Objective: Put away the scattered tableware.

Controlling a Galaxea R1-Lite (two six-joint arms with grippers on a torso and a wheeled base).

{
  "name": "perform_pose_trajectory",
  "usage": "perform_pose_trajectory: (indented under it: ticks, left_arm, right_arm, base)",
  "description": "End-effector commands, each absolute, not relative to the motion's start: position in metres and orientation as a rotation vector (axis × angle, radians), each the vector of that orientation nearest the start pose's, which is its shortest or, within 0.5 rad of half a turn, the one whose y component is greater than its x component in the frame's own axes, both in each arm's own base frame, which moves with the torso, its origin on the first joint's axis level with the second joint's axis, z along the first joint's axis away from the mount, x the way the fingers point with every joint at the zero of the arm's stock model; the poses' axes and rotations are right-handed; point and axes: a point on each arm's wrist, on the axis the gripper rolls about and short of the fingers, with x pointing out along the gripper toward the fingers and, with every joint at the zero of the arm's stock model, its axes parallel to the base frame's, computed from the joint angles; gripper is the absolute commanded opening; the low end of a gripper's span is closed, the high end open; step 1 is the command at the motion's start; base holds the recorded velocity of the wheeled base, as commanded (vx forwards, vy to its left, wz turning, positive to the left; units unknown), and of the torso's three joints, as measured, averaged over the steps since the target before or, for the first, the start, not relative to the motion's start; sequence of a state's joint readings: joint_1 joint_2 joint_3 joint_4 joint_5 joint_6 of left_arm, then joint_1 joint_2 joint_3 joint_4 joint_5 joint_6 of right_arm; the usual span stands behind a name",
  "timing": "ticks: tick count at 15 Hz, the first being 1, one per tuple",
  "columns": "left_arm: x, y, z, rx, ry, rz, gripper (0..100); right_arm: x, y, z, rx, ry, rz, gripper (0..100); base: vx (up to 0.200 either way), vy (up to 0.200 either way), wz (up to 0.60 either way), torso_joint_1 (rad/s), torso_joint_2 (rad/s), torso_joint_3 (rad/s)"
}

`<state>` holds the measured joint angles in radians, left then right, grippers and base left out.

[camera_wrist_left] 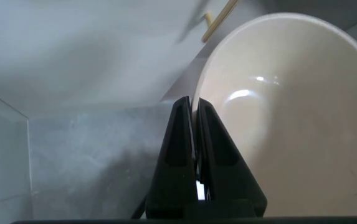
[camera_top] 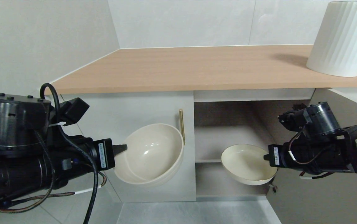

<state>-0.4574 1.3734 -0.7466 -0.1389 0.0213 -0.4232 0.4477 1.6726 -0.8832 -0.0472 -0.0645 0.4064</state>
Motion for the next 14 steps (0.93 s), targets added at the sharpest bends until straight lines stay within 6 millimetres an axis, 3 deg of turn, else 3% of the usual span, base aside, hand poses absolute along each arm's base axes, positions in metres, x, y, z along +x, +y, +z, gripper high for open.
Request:
perform_pose_trajectory:
  ticks: [1, 3, 5, 8, 9, 10, 14]
  left_arm:
    - [0.196, -0.096, 0.204, -0.291, 0.562, -0.319, 0]
    - [0.196, -0.096, 0.204, -0.291, 0.561, -0.317, 0]
    - [0.197, -0.096, 0.205, -0.293, 0.557, -0.320, 0]
    - [0.196, -0.096, 0.206, -0.292, 0.554, -0.320, 0]
    - [0.196, -0.096, 0.206, -0.292, 0.554, -0.320, 0]
    - [0.196, -0.096, 0.206, -0.292, 0.551, -0.316, 0]
    - [0.199, -0.097, 0.202, -0.285, 0.569, -0.313, 0]
  right_arm:
    - [0.257, 0.122, 0.155, 0.192, 0.790, 0.210, 0]
    - [0.262, 0.124, 0.151, 0.189, 0.782, 0.200, 0]
    - [0.279, 0.132, 0.134, 0.137, 0.756, 0.195, 0]
    - [0.336, 0.145, 0.088, 0.110, 0.684, 0.172, 0]
    - [0.338, 0.145, 0.087, 0.111, 0.680, 0.167, 0]
    - [0.362, 0.147, 0.067, 0.105, 0.682, 0.122, 0]
    - [0.394, 0.144, 0.039, 0.131, 0.681, 0.040, 0]
  base:
    - [0.000, 0.000, 0.00, -0.027, 0.08, 0.056]
    - [0.000, 0.000, 0.00, 0.000, 0.00, 0.000]
    - [0.000, 0.000, 0.00, 0.000, 0.00, 0.000]
    - [0.000, 0.000, 0.00, 0.000, 0.00, 0.000]
    - [0.000, 0.000, 0.00, 0.000, 0.00, 0.000]
    - [0.000, 0.000, 0.00, 0.000, 0.00, 0.000]
    - [0.000, 0.000, 0.00, 0.000, 0.00, 0.000]
